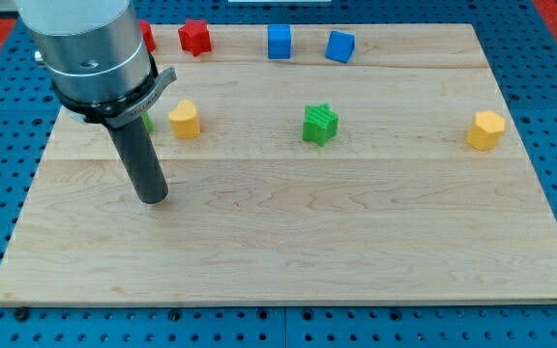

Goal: Move the red star to the center left of the board

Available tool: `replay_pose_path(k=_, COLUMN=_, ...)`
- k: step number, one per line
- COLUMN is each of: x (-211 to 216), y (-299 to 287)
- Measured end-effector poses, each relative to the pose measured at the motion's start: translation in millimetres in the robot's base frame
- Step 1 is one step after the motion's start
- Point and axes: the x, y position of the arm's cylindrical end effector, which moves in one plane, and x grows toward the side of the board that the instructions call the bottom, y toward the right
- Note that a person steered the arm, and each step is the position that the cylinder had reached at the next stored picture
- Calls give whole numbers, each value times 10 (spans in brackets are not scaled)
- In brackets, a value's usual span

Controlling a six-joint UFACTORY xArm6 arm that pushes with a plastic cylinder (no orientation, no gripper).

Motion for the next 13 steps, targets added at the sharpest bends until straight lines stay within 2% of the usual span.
replay_pose_path(k=3, x=48, y=164)
replay_pose_path(k=5, x=-150, y=164)
replay_pose_path(k=6, x=-530, y=162)
replay_pose_path(k=8, x=-979, y=867)
replay_pose_path(k=9, x=-1339, y=868)
replay_pose_path(k=11, x=-2603, y=826)
replay_pose_path(k=12, x=-3023, y=814)
replay_pose_path(k=13, x=-3044, y=781)
